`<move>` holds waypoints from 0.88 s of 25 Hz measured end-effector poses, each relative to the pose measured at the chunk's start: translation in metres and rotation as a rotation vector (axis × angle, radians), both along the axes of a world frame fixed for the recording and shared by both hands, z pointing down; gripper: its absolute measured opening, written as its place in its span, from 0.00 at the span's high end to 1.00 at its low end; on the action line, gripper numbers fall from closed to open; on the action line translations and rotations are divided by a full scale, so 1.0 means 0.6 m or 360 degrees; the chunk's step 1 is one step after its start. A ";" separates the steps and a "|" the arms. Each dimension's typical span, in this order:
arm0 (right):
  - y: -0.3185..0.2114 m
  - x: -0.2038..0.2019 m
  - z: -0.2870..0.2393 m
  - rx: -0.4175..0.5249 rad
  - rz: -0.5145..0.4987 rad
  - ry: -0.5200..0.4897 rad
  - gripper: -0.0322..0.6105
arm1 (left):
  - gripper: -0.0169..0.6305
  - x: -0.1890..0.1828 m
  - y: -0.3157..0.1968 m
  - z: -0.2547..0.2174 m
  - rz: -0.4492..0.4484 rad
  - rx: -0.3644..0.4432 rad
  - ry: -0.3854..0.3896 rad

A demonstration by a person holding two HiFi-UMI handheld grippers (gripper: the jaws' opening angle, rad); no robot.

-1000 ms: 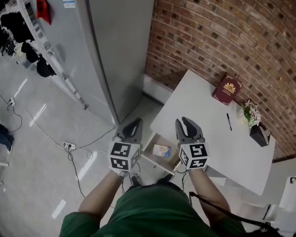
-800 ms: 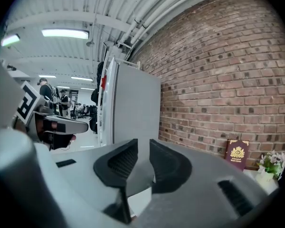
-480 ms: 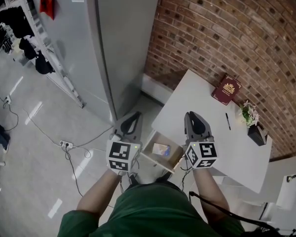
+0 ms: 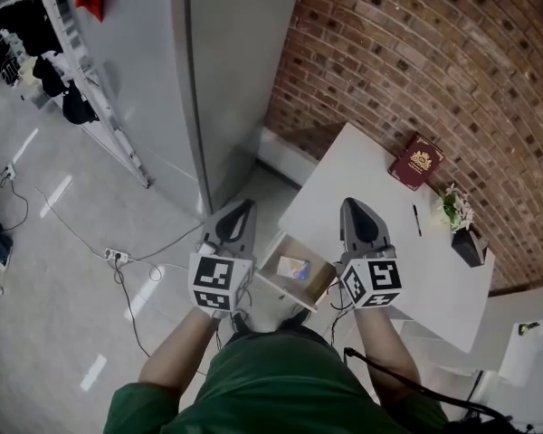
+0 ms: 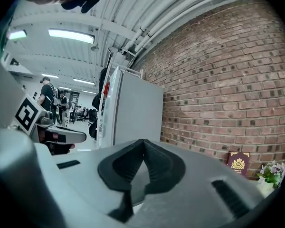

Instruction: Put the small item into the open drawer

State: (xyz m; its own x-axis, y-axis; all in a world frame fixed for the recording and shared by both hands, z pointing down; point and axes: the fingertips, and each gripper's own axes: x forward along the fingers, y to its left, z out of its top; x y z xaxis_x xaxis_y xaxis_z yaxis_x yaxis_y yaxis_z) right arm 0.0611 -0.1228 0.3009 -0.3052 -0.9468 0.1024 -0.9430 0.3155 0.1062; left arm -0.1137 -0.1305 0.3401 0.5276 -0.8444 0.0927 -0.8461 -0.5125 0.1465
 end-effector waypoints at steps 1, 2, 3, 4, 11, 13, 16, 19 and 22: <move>0.000 -0.003 0.000 0.0000 -0.0007 0.0000 0.94 | 0.95 -0.002 -0.001 0.003 -0.0005 0.0000 0.0003; 0.000 -0.005 -0.001 0.0000 -0.0012 -0.0002 0.94 | 0.95 -0.005 -0.002 0.006 -0.0012 0.0003 0.0004; 0.000 -0.006 -0.002 0.0001 -0.0016 -0.0006 0.94 | 0.95 -0.008 -0.003 0.008 -0.0020 0.0006 0.0006; 0.001 -0.007 -0.004 0.0004 -0.0018 -0.0010 0.94 | 0.95 -0.010 -0.004 0.009 -0.0024 0.0007 0.0009; 0.000 -0.010 -0.001 0.0001 -0.0031 0.0021 0.94 | 0.95 0.000 -0.007 -0.001 0.0006 -0.0002 0.0038; 0.002 -0.009 0.001 0.0004 -0.0032 0.0028 0.94 | 0.95 0.006 -0.007 0.002 0.0015 -0.0002 0.0037; 0.003 -0.004 0.000 0.0012 -0.0031 0.0030 0.94 | 0.95 0.014 -0.006 0.006 0.0029 -0.0008 0.0025; 0.004 -0.001 0.001 0.0015 -0.0030 0.0050 0.95 | 0.95 0.021 -0.004 0.011 0.0048 -0.0036 0.0025; 0.005 0.003 0.005 0.0014 -0.0030 0.0068 0.95 | 0.95 0.023 -0.006 0.013 0.0044 -0.0024 0.0040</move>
State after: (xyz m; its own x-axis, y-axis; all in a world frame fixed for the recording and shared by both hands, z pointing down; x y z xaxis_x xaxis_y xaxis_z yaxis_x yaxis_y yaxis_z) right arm 0.0627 -0.1196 0.3041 -0.3183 -0.9419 0.1072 -0.9315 0.3318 0.1490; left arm -0.1001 -0.1338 0.3476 0.5528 -0.8283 0.0917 -0.8277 -0.5330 0.1755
